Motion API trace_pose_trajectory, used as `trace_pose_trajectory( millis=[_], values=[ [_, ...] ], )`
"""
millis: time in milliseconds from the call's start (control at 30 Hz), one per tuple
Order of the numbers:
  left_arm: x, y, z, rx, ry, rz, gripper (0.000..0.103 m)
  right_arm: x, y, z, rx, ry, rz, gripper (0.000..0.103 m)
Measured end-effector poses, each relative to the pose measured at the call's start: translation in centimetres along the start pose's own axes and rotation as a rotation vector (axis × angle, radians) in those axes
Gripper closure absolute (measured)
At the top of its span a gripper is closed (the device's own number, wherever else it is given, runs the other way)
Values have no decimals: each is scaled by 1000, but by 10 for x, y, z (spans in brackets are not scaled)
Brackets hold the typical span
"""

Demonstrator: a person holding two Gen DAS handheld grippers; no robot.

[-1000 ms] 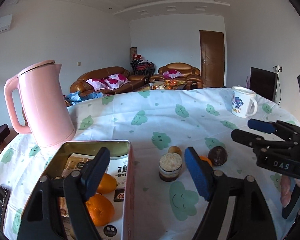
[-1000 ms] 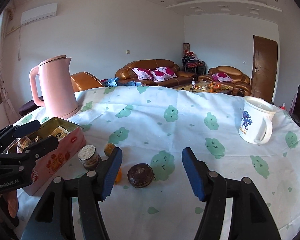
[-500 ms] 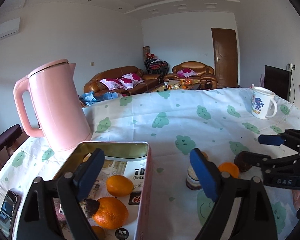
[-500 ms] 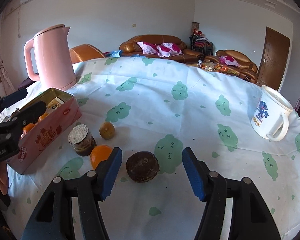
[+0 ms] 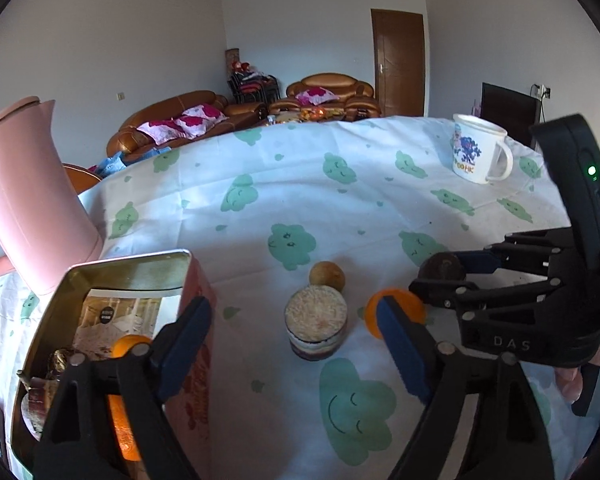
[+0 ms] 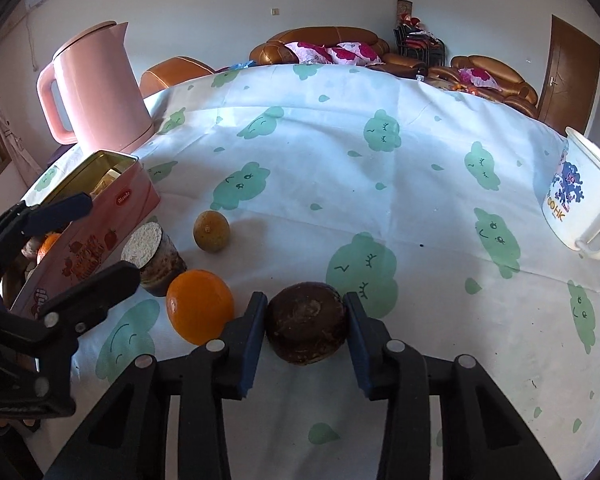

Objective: Organize fruits
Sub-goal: 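Grasp the white-lidded jar with the left gripper while the right holds the mangosteen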

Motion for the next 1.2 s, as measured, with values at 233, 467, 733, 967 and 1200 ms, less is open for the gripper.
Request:
trace_pose_trajectory(
  millis=[233, 467, 733, 967, 1200],
  values=[
    [18, -7, 7, 16, -24, -87, 45, -7, 4, 2, 5, -12, 35, 63],
    [22, -9, 10, 32, -21, -106, 63, -12, 5, -1, -8, -7, 63, 63],
    [11, -4, 13, 47, -37, -52, 63, -19, 7, -2, -15, -14, 98, 63],
    [5, -2, 9, 21, -56, -19, 64, -27, 9, -1, -8, -8, 138, 63],
    [-3, 2, 6, 9, -52, 27, 64, -35, 10, -2, -13, -1, 179, 63]
  ],
)
Point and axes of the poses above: each gripper's, at about its wrist camera, not at the fingertips, and x roughly the way its jaws point, z to its right, y to its top, the point moved 10 cm from there along x, roughly the way its jaws point, and after that the axes turned 8 degrees about -z, right-handed, at the moved point
